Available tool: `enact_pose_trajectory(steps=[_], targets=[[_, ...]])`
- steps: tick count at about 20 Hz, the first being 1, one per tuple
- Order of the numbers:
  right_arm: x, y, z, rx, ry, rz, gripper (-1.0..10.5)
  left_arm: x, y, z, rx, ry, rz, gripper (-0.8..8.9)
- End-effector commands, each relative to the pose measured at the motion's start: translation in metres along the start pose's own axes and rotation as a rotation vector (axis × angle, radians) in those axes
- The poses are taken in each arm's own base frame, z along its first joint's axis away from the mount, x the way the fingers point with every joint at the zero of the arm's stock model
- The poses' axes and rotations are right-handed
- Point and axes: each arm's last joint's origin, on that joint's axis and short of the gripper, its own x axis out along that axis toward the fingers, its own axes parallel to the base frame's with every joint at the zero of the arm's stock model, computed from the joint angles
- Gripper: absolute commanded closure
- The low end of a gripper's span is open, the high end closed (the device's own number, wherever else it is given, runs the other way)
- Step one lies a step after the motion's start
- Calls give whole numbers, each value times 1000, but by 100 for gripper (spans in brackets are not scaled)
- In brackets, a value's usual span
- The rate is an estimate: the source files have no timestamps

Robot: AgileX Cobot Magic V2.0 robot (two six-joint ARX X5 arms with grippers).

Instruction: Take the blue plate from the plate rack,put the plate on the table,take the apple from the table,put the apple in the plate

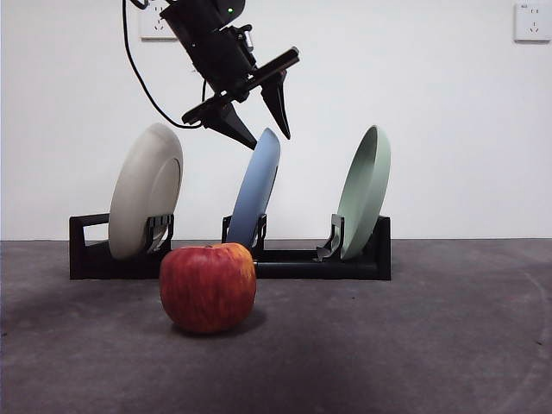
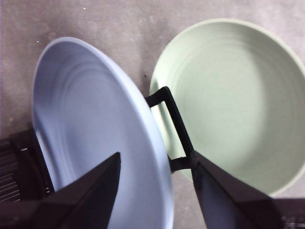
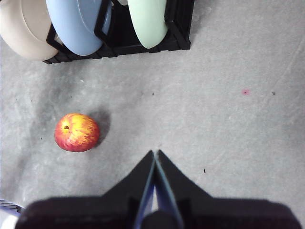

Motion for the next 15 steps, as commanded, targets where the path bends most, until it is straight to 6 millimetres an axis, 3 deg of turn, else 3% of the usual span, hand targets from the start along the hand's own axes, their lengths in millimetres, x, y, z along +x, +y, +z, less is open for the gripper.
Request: enact_pose_trajectory(steps=[1, 5, 9, 15], targets=[[-1, 1, 1, -13, -3, -3, 947, 10, 1, -2, 11, 11, 21, 567], [-1, 1, 1, -13, -4, -3, 947, 10, 2, -3, 10, 12, 29, 573], [-1, 0, 1, -14, -5, -10, 947, 10, 0, -3, 12, 17, 12, 729], [-1, 0, 1, -13, -7, -29, 947, 10, -1, -4, 14, 22, -4, 758]])
